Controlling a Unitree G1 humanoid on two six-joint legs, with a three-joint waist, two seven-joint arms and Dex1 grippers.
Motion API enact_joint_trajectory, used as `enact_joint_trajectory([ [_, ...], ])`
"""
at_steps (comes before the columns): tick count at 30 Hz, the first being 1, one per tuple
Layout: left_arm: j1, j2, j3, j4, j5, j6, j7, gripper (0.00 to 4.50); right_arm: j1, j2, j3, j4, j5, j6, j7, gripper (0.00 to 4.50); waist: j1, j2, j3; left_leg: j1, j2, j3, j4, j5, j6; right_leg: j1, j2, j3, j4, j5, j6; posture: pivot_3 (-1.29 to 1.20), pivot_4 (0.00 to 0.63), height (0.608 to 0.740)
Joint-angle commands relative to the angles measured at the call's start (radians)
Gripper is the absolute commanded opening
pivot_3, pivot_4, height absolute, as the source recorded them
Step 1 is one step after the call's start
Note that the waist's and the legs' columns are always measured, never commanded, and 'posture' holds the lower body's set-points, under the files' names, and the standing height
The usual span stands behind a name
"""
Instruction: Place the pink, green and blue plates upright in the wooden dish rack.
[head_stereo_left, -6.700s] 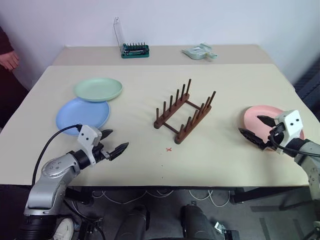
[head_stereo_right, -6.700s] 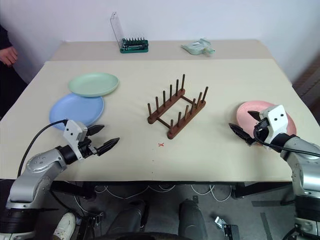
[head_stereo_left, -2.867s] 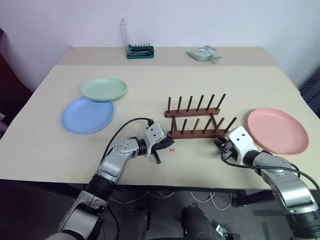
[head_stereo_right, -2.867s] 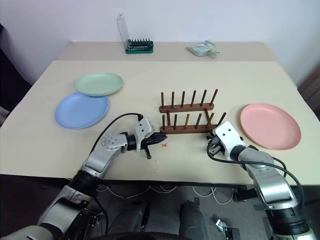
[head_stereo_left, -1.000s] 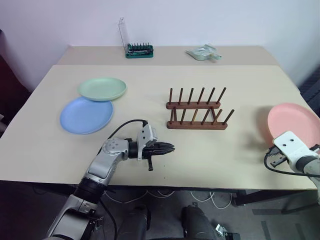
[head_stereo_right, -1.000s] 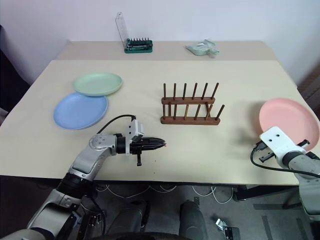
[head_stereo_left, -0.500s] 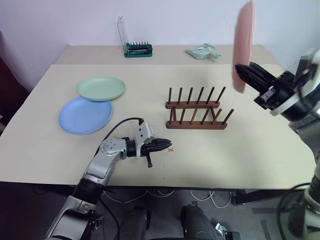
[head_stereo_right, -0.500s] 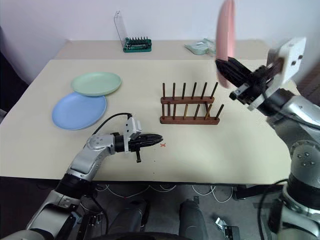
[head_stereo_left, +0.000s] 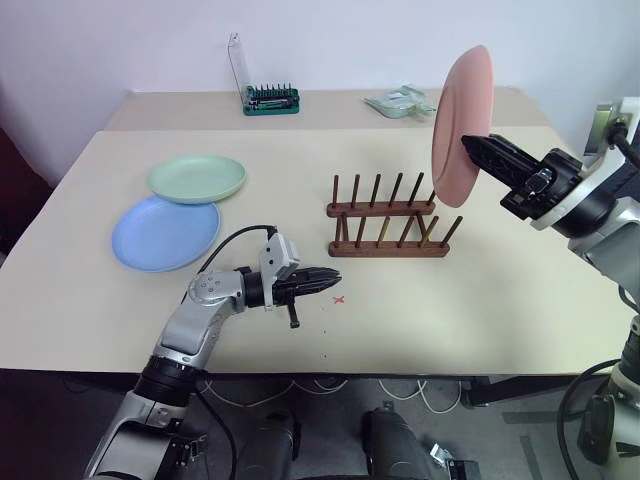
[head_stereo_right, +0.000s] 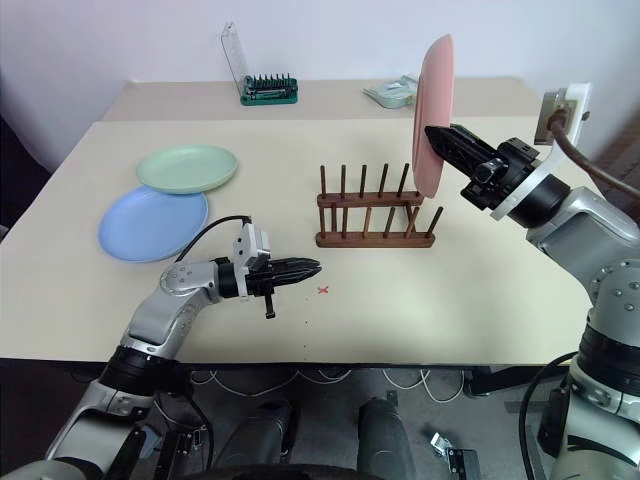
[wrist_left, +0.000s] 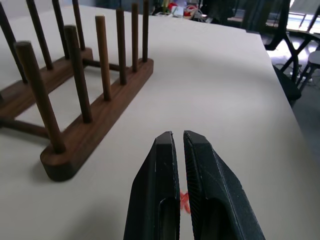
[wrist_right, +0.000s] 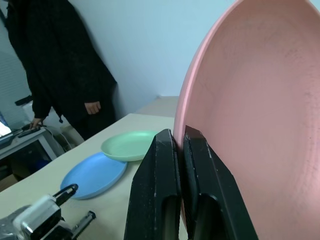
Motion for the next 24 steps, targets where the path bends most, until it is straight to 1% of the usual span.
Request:
enact_joint_trajectory([
  [1,0.013,0.01,0.017,-0.036,-0.017,0.001,0.003,0.28,0.006,-0.011,-0.021,0.019,0.025,0.002,0.024,0.02,0.001,0.0,0.0,0.0,0.0,0.0,0.0,0.0,0.0,0.0,0.0,0.0,0.0,0.0,0.0,0.0,0.15,0.74],
  [8,0.015,0.014,0.017,-0.037,-0.013,0.0,0.006,0.28,0.035,-0.01,-0.008,0.085,-0.021,0.006,0.056,0.02,0.003,0.0,0.0,0.0,0.0,0.0,0.0,0.0,0.0,0.0,0.0,0.0,0.0,0.0,0.0,0.0,0.15,0.74],
  [18,0.015,0.01,0.011,-0.029,-0.007,-0.009,0.01,0.28,0.034,0.005,-0.029,0.17,-0.009,0.021,0.065,0.02,0.003,0.0,0.0,0.0,0.0,0.0,0.0,0.0,0.0,0.0,0.0,0.0,0.0,0.0,0.0,0.0,0.15,0.74],
  [21,0.014,0.008,0.009,-0.028,-0.004,-0.011,0.014,0.28,0.036,-0.003,-0.027,0.193,-0.024,0.016,0.085,0.98,0.002,0.0,0.0,0.0,0.0,0.0,0.0,0.0,0.0,0.0,0.0,0.0,0.0,0.0,0.0,0.0,0.15,0.74],
  [24,0.015,0.009,0.01,-0.032,-0.004,-0.009,0.017,0.28,0.037,-0.004,-0.026,0.196,-0.048,0.002,0.088,2.48,0.002,0.0,0.0,0.0,0.0,0.0,0.0,0.0,0.0,0.0,0.0,0.0,0.0,0.0,0.0,0.0,0.15,0.74],
])
